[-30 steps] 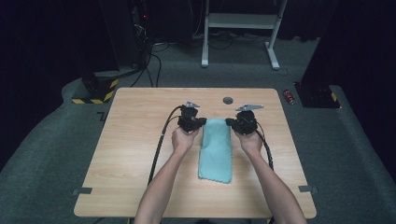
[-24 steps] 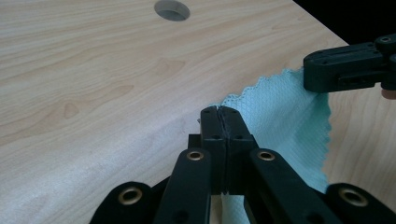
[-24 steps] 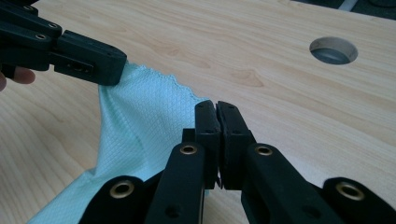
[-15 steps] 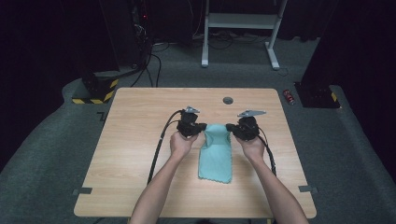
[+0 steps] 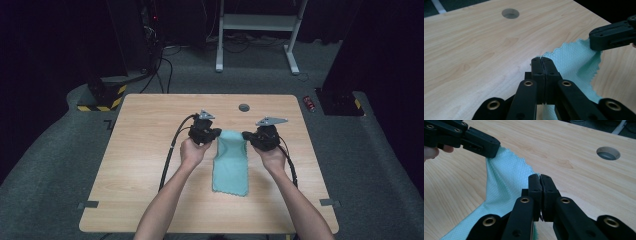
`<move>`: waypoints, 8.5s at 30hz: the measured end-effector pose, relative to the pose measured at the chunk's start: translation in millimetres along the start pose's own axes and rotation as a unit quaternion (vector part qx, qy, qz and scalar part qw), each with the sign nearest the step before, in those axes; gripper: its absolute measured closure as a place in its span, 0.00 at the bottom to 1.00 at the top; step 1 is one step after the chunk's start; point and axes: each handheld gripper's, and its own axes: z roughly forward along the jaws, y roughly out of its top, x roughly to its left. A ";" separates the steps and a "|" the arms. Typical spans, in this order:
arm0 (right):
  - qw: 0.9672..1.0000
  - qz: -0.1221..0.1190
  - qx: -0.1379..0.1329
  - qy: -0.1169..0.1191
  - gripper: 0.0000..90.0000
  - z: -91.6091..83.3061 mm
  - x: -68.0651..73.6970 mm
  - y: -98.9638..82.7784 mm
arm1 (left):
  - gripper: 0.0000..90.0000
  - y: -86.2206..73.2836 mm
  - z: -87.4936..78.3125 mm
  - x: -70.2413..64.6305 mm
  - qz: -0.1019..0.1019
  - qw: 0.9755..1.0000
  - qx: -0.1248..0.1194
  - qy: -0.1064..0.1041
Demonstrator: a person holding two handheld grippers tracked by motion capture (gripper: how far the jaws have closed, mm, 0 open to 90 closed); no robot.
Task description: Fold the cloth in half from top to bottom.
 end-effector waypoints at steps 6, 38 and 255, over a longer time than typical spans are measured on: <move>1.000 0.008 0.012 -0.006 0.98 8.7 -4.5 -1.6 | 0.99 -1.4 12.7 3.5 0.010 1.000 0.000 0.011; 0.997 -0.052 -0.003 0.064 0.98 -34.8 32.2 -42.3 | 0.99 -53.5 -37.0 -45.6 0.094 0.995 -0.018 -0.033; 0.998 -0.060 0.032 0.008 0.69 -46.6 75.4 -135.5 | 0.42 -164.2 -62.1 -72.0 0.038 0.999 0.013 0.018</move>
